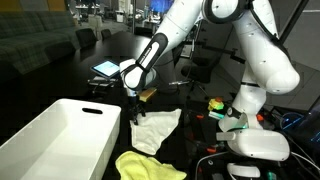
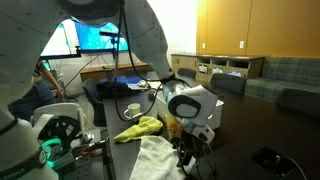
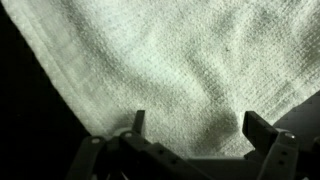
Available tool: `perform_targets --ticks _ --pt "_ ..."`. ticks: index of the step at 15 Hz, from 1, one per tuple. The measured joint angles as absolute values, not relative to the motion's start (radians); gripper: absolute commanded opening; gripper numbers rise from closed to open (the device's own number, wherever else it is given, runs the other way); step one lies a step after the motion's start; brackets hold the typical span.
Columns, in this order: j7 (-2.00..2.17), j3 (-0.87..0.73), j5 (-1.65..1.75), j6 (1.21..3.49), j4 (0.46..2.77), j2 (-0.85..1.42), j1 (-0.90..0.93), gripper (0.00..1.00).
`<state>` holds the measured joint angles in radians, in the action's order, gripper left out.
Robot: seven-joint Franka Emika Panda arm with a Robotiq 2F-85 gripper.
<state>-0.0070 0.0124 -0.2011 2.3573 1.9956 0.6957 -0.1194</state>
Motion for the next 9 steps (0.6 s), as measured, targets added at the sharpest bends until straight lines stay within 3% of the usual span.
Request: perform_targets --ticks 9 --pt "0.144 0.009 -0.222 2.323 1.908 0.76 -0.118 0.99"
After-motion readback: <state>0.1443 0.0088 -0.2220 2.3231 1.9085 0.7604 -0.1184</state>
